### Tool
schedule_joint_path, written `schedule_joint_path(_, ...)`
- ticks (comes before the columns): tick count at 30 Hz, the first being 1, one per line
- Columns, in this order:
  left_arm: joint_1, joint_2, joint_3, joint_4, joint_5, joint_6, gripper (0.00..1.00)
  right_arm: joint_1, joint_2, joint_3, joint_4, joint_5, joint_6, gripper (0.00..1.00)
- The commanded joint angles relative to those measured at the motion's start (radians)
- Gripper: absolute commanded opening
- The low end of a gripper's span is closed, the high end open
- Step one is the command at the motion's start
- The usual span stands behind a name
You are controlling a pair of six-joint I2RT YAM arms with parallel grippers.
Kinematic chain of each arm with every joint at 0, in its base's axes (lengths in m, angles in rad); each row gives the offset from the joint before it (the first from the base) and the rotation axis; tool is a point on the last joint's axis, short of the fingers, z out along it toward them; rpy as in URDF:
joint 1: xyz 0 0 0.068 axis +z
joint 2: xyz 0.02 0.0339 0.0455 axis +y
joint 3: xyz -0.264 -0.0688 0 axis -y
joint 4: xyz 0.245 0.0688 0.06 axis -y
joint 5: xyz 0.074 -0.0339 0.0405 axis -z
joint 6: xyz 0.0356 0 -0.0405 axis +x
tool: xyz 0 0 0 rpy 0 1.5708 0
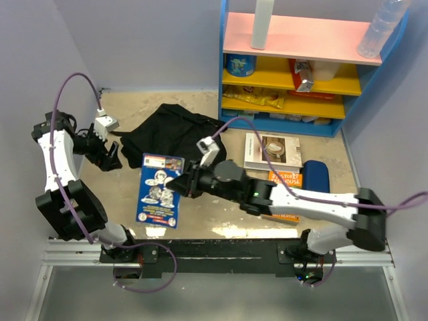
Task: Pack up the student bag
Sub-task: Pick up the book from the center of the board.
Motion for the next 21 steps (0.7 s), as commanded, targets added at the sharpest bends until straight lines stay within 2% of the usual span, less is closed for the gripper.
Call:
schedule_joint_path(1,-0.089,-0.016,-0.014,-0.001,0.081,-0.068,1.00,0.000,-0.307,0.003,-0.074,0.216,-0.161,0.00)
schedule_joint_path(4,-0.239,-0.060,-0.095,0.116,0.061,-0.161,1.00,-0.006,-0.454,0.028,-0.227,0.466,-0.230,0.00)
schedule_joint_path(5,-0.330,-0.068,-0.109,0.152,0.039,-0.186,1.00,-0.011,-0.479,0.046,-0.288,0.580,-0.241,0.00)
schedule_joint_path(9,-0.542,-0.022,-0.110,0.310,0.004,-0.347,1.00,-0.058,-0.571,0.049,-0.471,0.782,-0.220,0.00)
schedule_joint_path(10,-0.613,-0.002,-0.094,0.330,-0.014,-0.378,1.00,-0.075,-0.579,0.052,-0.508,0.811,-0.201,0.00)
schedule_joint_path(13,-0.724,0.056,-0.050,0.457,-0.038,-0.508,1.00,-0.158,-0.610,0.040,-0.576,0.850,-0.174,0.00)
schedule_joint_path(17,-0.830,0.087,-0.068,0.746,-0.064,-0.666,1.00,-0.273,-0.627,0.010,-0.596,0.855,-0.175,0.00)
schedule_joint_path(19,-0.899,0.108,-0.088,0.840,-0.137,-0.785,1.00,-0.293,-0.634,-0.001,-0.594,0.842,-0.172,0.00)
schedule_joint_path(21,-0.950,0.168,-0.059,0.893,-0.183,-0.832,1.00,-0.301,-0.634,-0.012,-0.597,0.842,-0.166,0.00)
